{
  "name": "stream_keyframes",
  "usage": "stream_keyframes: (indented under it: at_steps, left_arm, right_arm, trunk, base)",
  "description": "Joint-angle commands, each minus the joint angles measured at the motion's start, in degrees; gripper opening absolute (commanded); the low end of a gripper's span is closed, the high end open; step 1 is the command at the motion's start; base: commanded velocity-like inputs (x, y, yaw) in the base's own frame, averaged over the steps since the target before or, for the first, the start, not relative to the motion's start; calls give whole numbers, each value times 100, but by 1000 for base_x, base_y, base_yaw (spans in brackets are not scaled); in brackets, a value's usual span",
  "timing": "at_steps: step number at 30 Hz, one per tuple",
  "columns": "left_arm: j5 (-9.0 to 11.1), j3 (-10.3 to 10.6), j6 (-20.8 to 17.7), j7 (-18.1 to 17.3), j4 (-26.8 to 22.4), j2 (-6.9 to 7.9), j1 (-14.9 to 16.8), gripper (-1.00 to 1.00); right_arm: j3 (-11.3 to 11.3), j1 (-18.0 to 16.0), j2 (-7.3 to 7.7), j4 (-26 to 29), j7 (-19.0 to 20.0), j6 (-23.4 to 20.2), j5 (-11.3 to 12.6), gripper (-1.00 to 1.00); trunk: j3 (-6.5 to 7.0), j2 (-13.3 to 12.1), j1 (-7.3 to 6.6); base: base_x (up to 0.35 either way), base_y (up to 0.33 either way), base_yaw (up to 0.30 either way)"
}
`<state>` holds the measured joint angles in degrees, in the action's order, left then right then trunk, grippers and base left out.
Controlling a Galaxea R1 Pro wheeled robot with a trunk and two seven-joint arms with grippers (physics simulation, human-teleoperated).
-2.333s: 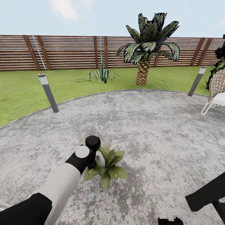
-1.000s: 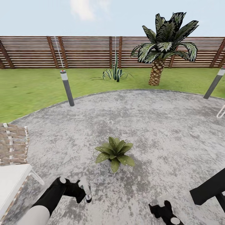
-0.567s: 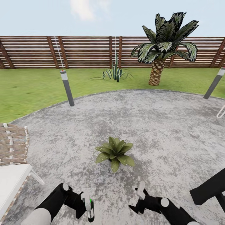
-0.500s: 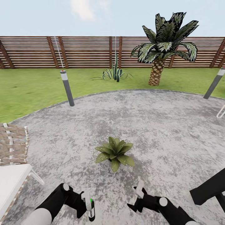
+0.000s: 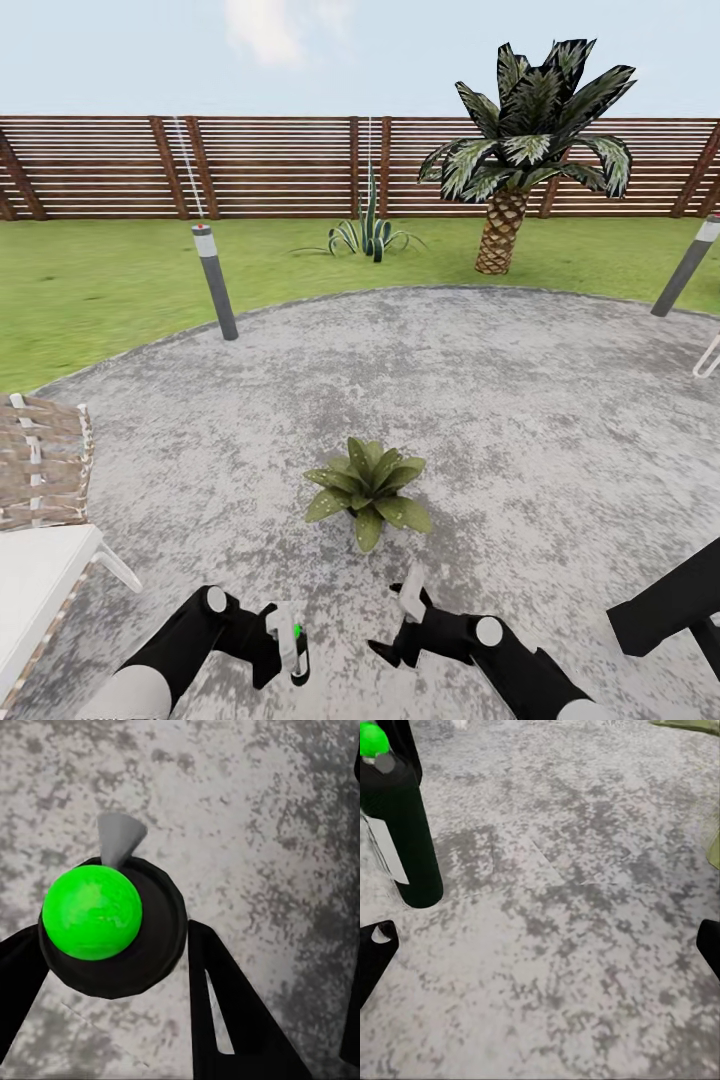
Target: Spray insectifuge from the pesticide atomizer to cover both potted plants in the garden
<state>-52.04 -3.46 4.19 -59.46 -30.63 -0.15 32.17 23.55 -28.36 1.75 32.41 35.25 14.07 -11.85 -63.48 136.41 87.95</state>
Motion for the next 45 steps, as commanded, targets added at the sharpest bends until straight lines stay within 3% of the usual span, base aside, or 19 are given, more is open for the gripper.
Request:
stream_keyframes:
  at_steps: [1,4,5,10,11,14,17,21,27,29,32,41,45]
  left_arm:
    - [-85,-37,77,10,-4,-19,13,-100]
    - [-180,-46,172,107,-10,-49,36,-100]
    - [-699,-48,265,223,-12,-52,44,-100]
    - [-787,-32,275,213,-13,-55,70,-100]
    - [-789,30,275,206,-13,-52,70,-100]
    - [-780,335,286,188,-8,-38,71,-100]
    - [-755,432,350,162,-6,-43,77,-100]
    - [-715,436,533,-21,-9,-65,86,-100]
    - [-677,434,451,-167,-5,-387,163,-100]
    - [-675,434,437,-162,-5,-443,167,-100]
    - [-668,428,427,-157,-4,-479,197,-100]
    - [-654,414,428,-137,-7,-496,262,-100]
    - [-440,413,434,-168,-6,-488,308,-100]
  right_arm:
    - [13,-3,-3,37,18,37,-62,100]
    - [17,-3,-7,134,114,26,-87,100]
    - [14,-3,-7,589,1119,17,-147,100]
    - [10,-3,-14,865,1355,-11,-413,100]
    - [10,-3,-15,920,1367,-63,-431,-100]
    - [9,-3,-16,982,1407,-217,-447,-100]
    - [9,-3,-16,1041,1435,-257,-455,-100]
    - [9,-4,-16,1056,1440,-264,-459,-100]
    - [9,-11,-37,1100,1432,-281,-459,-100]
    - [9,-11,-84,1133,1429,-472,-459,-100]
    - [9,-12,-132,1143,1432,-672,-458,-100]
    - [9,-12,-139,1275,1439,-707,-450,-100]
    - [9,-11,-139,1277,1441,-704,-450,-100]
  trunk:
    - [-5,2,-1]
    - [-5,2,-1]
    - [-5,2,-1]
    - [-5,2,-1]
    - [-5,2,-1]
    - [-5,2,-1]
    - [-5,2,-1]
    - [-5,2,-1]
    - [-5,2,-1]
    - [-5,2,-1]
    - [-5,2,-1]
    - [-5,2,-1]
    - [-5,2,-1]
  base:
    - [0,0,0]
    - [0,0,0]
    - [0,0,0]
    - [0,0,0]
    - [0,0,0]
    - [0,0,0]
    - [0,0,0]
    - [0,0,0]
    - [0,0,0]
    - [0,0,0]
    - [0,0,0]
    - [0,0,0]
    - [0,0,0]
